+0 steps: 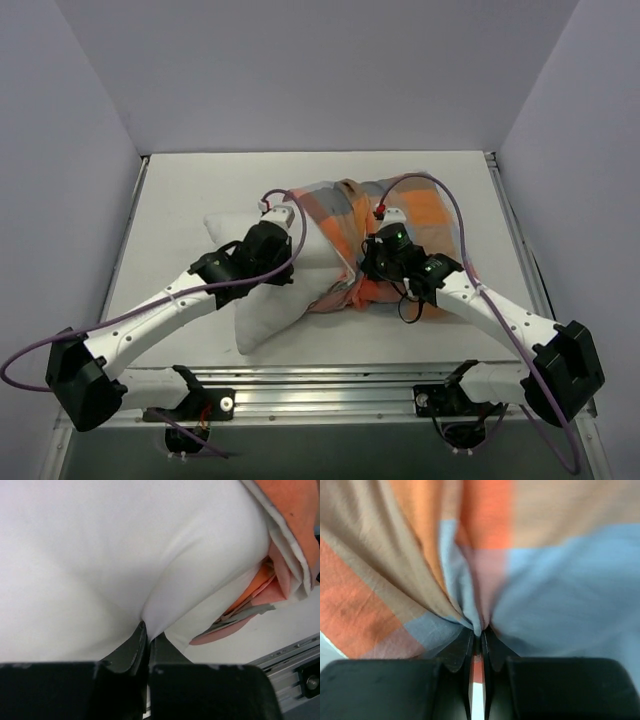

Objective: Remove the pillowcase from the pillow

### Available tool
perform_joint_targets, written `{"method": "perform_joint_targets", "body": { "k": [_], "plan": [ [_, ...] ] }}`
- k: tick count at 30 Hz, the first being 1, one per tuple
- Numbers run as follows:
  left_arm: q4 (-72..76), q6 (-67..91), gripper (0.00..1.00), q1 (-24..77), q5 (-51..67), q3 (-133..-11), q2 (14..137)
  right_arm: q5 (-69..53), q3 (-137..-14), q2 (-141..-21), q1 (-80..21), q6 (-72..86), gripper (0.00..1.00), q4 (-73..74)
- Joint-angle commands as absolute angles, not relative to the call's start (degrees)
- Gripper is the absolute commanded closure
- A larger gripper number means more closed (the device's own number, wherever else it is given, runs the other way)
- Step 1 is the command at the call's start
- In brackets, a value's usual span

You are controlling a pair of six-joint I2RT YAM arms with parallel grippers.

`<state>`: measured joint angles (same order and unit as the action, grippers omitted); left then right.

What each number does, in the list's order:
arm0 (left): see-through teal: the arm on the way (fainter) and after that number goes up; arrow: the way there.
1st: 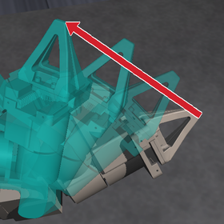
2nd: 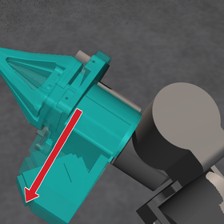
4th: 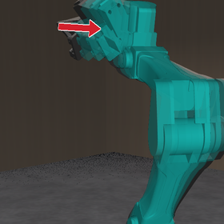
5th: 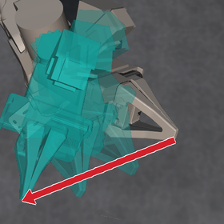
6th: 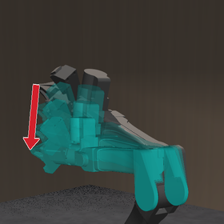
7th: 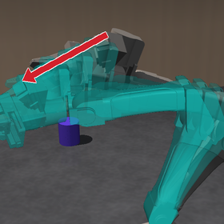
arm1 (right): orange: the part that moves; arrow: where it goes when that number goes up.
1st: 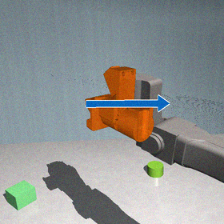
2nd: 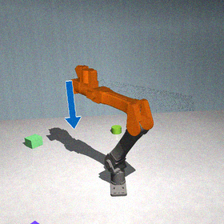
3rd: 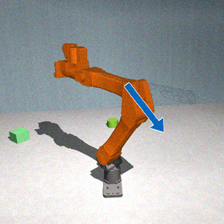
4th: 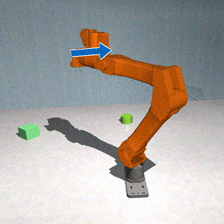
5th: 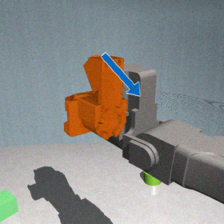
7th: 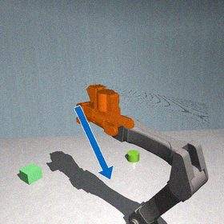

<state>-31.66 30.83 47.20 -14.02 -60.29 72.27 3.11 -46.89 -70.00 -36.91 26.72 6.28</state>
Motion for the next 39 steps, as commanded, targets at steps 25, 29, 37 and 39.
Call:
{"method": "perform_joint_targets", "body": {
  "k": [25,29,37,39],
  "plan": [
    [-42.28,28.56,0.98,22.49,11.78,-50.56,44.48,-6.32,-51.86,-64.08,-0.95,21.97,0.91,8.97],
    [-40.78,31.72,0.98,25.4,9.14,-49.31,44.82,-6.25,-51.86,-59.69,-13.33,24.87,0.67,9.05],
    [-34.02,38.32,0.98,27.16,4.5,-55.18,52.28,8.35,-55.28,-58.09,-36.46,29.27,0.38,16.86],
    [-32.44,39.28,0.98,27.16,3.08,-58.43,55.54,8.52,-56.77,-59.93,-40.15,29.18,0.34,19.32]
  ]
}}
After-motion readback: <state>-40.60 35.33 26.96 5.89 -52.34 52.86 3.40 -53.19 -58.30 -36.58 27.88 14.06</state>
